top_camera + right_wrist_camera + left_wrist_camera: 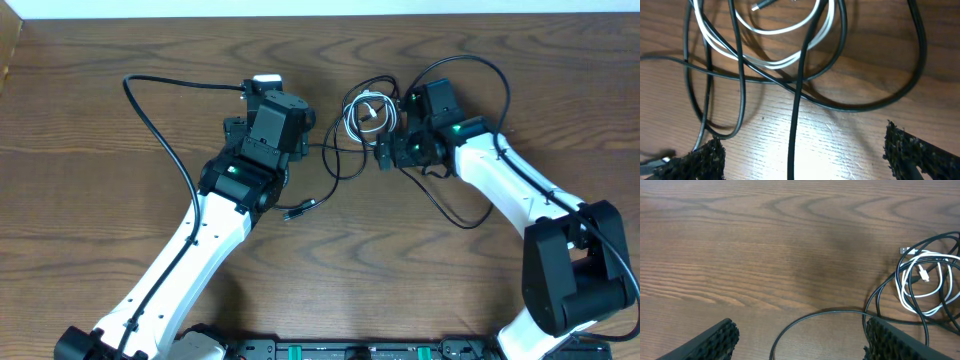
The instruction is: Untangle cables
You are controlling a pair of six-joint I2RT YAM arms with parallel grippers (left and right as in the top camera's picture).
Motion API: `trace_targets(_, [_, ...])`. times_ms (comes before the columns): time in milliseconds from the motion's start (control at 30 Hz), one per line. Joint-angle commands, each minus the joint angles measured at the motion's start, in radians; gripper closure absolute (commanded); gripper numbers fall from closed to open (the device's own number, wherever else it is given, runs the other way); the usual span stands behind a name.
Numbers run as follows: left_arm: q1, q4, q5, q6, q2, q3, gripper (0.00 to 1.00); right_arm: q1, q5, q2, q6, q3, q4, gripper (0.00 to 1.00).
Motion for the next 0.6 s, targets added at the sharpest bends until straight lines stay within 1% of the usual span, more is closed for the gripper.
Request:
trace_targets(0, [0.005,-0.008,-0.003,-0.002,0.011,0.022,0.17,0.023,0.085,-0.001,0.021,0.019,-0.011,0.01])
trace_targets(33, [0.005,-0.008,-0.003,-0.002,0.011,0.022,0.17,0.025,0.085,0.000,0.023,0.019,-0.011,0.01])
trace_targets(67, [0.005,-0.008,-0.003,-0.002,0.011,0.022,0.17,0.029,0.085,0.003,0.023,0.019,-0.011,0.03])
trace_targets(133, [0.005,-0.008,-0.003,-0.002,0.011,0.022,0.17,0.030,0.085,0.012,0.024,0.019,-0.008,0.09])
trace_targets(167, [0.005,-0.008,-0.003,-0.002,0.011,0.022,0.17,0.031,0.085,0.030,0.024,0.019,-0.007,0.14])
trace_targets(200, [0.005,-0.008,-0.003,-0.002,0.011,0.022,0.17,0.032,0.085,0.037,0.024,0.019,-0.008,0.16])
trace_targets(233, [0.005,-0.008,-0.003,-0.002,0.011,0.022,0.17,0.036,0.084,0.045,0.024,0.019,-0.008,0.18])
trace_targets(400, [0.005,-0.007,-0.003,-0.002,0.011,0.022,0.17,0.054,0.076,0.053,0.042,0.019,-0.009,0.19])
trace_targets(467, [0.005,-0.008,-0.003,-0.002,0.011,0.022,0.17,0.058,0.077,0.053,0.042,0.019,-0.011,0.22])
trace_targets(533, [0.005,-0.008,-0.002,-0.002,0.011,0.022,0.17,0.061,0.077,0.053,0.042,0.019,-0.011,0.28])
trace_targets(567, [0.005,-0.008,-0.002,-0.002,0.011,0.022,0.17,0.062,0.078,0.053,0.042,0.019,-0.011,0.34])
